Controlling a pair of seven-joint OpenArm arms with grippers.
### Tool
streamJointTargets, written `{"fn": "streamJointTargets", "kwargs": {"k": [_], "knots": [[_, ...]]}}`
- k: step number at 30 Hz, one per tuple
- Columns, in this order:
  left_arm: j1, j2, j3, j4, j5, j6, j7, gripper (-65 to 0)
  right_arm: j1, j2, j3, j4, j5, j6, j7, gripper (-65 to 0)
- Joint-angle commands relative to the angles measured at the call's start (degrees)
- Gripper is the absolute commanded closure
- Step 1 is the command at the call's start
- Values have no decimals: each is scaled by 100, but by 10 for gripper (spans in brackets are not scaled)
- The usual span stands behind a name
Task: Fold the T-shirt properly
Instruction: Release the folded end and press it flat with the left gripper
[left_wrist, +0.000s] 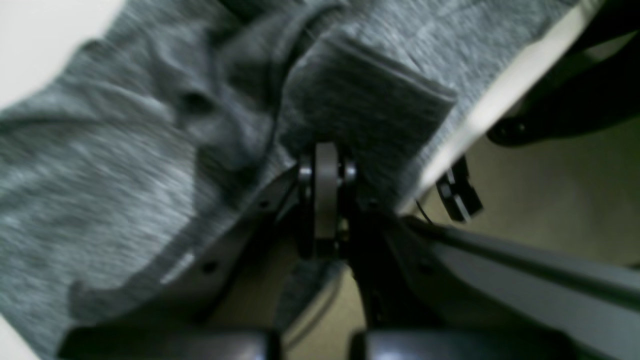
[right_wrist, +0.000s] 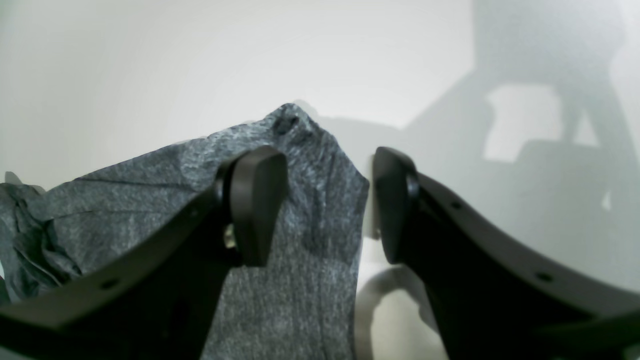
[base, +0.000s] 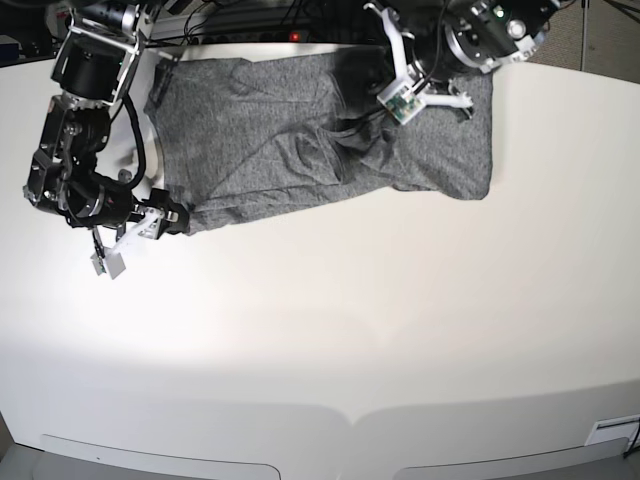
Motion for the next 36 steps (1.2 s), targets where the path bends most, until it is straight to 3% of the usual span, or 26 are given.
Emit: {"fn": "streamJointTargets", "kwargs": {"k": [1, 4, 11, 12, 20, 30, 36], "knots": [[74, -22, -9, 109, -59, -251, -33, 0, 83, 52, 2, 74, 2, 25, -35, -321], [363, -20, -9, 109, -68, -896, 13, 0, 83, 52, 2, 74, 4, 25, -37, -321], [223, -33, -26, 219, -107, -826, 35, 0, 85, 55, 2, 74, 4, 25, -15, -321], [146, -39, -26, 262, -109, -802, 35, 0, 85, 52, 2, 74, 2, 25, -22, -321], [-584, -37, -24, 409, -103, 319, -42, 0, 83, 55, 2, 74, 2, 25, -33, -321], [-651, -35, -24, -337, 1121, 463, 173, 0, 83, 52, 2, 74, 2, 25, -42, -321], [-651, -35, 24, -675, 1241, 409, 160, 0, 83, 50, 2, 74, 4, 25, -37, -321]]}}
